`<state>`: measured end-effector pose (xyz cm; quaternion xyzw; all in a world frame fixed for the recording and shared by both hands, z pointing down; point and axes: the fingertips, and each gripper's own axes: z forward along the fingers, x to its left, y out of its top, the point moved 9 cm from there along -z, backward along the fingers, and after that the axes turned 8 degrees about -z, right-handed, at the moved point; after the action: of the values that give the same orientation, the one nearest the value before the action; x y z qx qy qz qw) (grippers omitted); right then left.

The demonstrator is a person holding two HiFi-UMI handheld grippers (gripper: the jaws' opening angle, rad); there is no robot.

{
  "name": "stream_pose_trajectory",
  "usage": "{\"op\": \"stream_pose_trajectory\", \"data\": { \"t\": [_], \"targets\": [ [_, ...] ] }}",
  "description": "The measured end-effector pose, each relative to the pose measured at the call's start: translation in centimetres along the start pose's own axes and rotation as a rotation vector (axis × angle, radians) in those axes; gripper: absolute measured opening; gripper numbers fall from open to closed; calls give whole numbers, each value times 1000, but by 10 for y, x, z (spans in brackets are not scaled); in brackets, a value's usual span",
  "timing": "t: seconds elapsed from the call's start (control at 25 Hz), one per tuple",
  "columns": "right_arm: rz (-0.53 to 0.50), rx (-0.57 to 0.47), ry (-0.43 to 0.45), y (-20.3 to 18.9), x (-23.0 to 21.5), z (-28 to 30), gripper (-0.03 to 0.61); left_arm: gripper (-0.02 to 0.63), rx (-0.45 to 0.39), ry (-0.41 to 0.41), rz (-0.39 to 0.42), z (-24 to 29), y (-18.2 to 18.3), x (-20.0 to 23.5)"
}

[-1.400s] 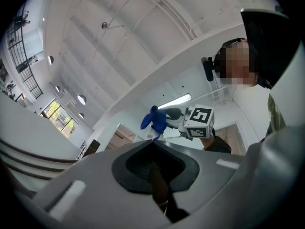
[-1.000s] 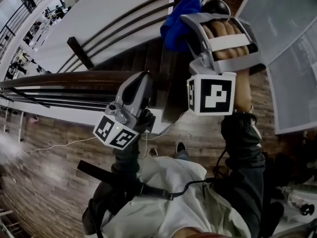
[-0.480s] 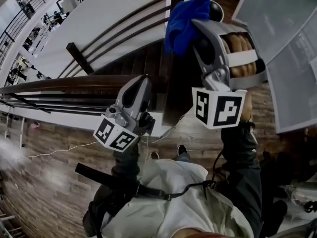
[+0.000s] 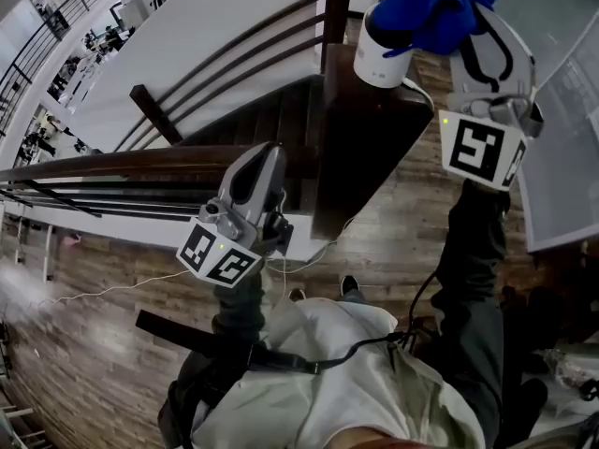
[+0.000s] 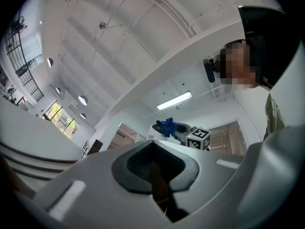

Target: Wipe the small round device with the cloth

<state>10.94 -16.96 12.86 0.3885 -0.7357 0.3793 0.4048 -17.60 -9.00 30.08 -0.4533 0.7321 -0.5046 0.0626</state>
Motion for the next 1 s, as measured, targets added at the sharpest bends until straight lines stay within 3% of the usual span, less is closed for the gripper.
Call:
{"op": "stream_pose_trajectory", "data": {
  "t": [0.12, 0.32, 0.48, 0.68, 0.8, 0.88, 1.0],
  "targets": [
    [33, -20, 113, -12, 13, 25, 121, 2, 4, -4, -4, 4, -1, -3],
    [45, -99, 186, -22, 42, 12, 121, 2, -1, -9, -5, 9, -1, -8],
    [24, -139, 341, -37, 58, 5, 121, 2, 1, -6, -18, 12, -12, -9],
    [165, -168, 272, -39, 17, 21, 121, 2, 6, -13, -30, 16, -15, -12],
    [259, -250, 272, -29, -16, 37, 121, 2, 8, -11, -29, 13, -15, -15],
    [253, -304, 300, -25, -27, 46, 121, 2, 9, -8, -29, 12, -16, -19],
    [176, -297, 366, -23, -18, 48, 121, 2, 6, 2, -27, 8, -16, -23]
  ]
}}
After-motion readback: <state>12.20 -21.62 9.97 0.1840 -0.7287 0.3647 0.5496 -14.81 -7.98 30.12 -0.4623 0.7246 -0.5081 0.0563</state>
